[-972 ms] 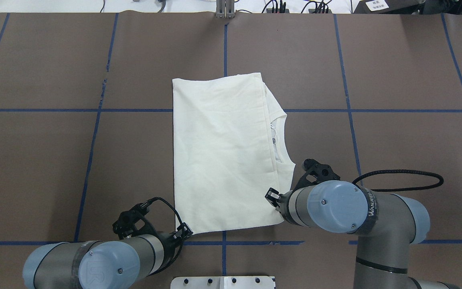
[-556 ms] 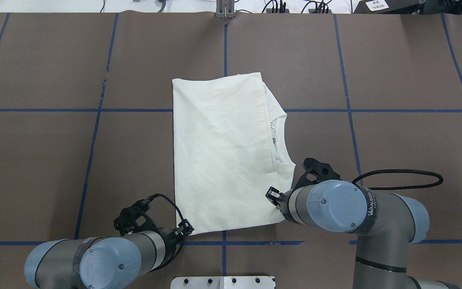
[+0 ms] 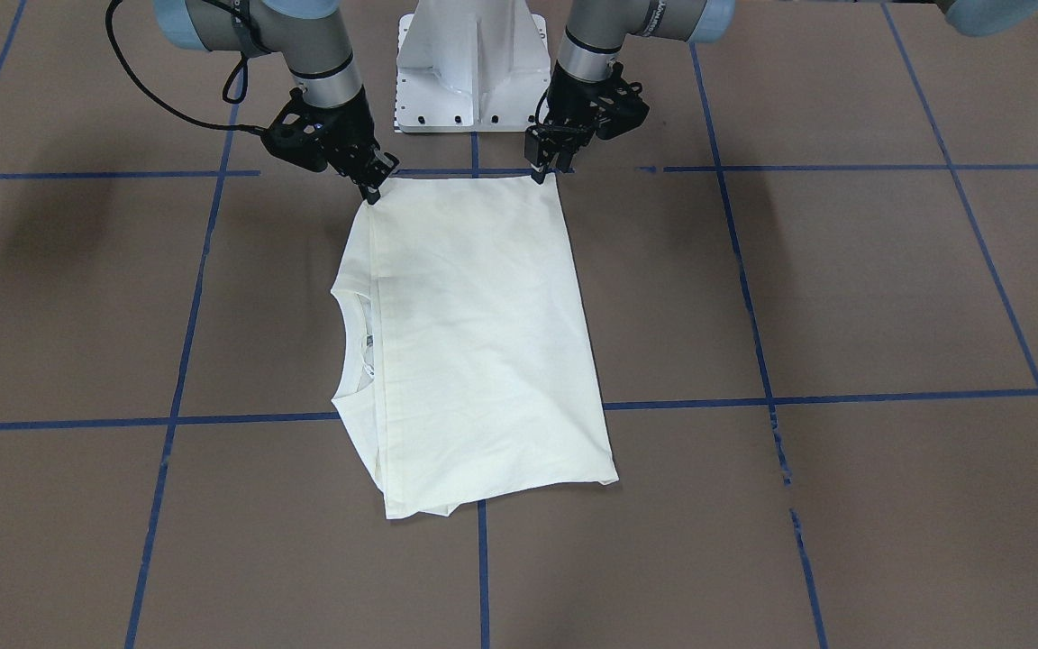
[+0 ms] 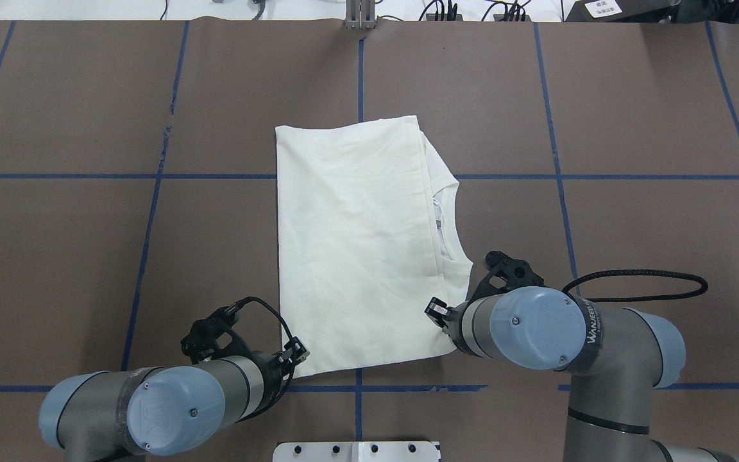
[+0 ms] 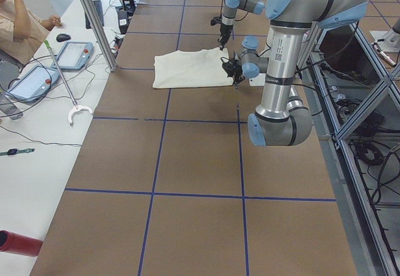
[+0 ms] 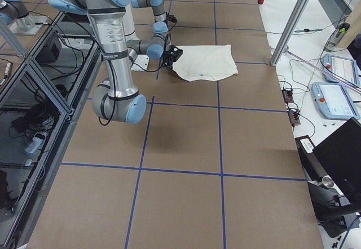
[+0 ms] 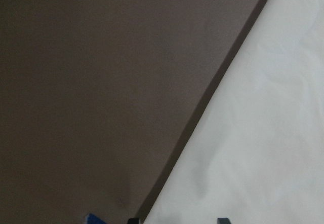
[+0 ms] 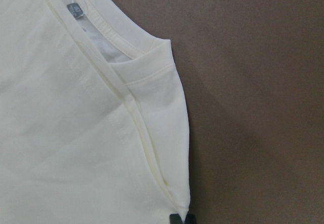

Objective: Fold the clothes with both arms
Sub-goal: 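Grasp the two shirt corners nearest the robot with both grippers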

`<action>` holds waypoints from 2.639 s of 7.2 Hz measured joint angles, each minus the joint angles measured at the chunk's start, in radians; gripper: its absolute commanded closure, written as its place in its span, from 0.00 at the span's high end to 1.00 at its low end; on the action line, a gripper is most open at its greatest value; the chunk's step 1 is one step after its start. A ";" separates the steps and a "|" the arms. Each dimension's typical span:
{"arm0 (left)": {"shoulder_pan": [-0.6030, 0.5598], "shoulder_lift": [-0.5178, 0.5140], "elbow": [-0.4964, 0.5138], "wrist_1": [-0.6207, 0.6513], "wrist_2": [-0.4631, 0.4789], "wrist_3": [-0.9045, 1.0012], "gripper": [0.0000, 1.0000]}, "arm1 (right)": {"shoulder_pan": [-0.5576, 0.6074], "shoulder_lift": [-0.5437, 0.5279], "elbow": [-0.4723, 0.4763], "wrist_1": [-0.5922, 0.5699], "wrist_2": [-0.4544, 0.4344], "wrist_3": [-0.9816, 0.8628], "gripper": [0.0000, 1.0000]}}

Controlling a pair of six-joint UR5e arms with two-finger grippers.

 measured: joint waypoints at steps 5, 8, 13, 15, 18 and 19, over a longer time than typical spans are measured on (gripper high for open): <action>0.004 -0.003 0.024 -0.006 -0.003 0.001 0.60 | -0.003 -0.002 -0.011 0.001 -0.001 0.000 0.00; 0.007 -0.008 0.035 -0.009 -0.003 0.001 0.48 | -0.006 -0.003 -0.012 0.001 -0.001 0.000 0.00; 0.009 -0.026 0.051 -0.008 -0.002 -0.003 0.00 | -0.010 -0.002 -0.013 0.002 -0.002 0.001 0.00; 0.009 -0.027 0.050 -0.006 -0.002 -0.006 0.00 | -0.012 -0.001 -0.017 0.002 -0.002 0.001 0.00; -0.002 -0.031 -0.007 -0.001 -0.008 0.000 0.00 | -0.020 -0.004 -0.015 0.002 -0.007 0.006 0.00; -0.004 -0.031 -0.049 0.000 -0.010 0.000 0.00 | -0.027 -0.006 -0.004 0.000 -0.017 0.011 0.00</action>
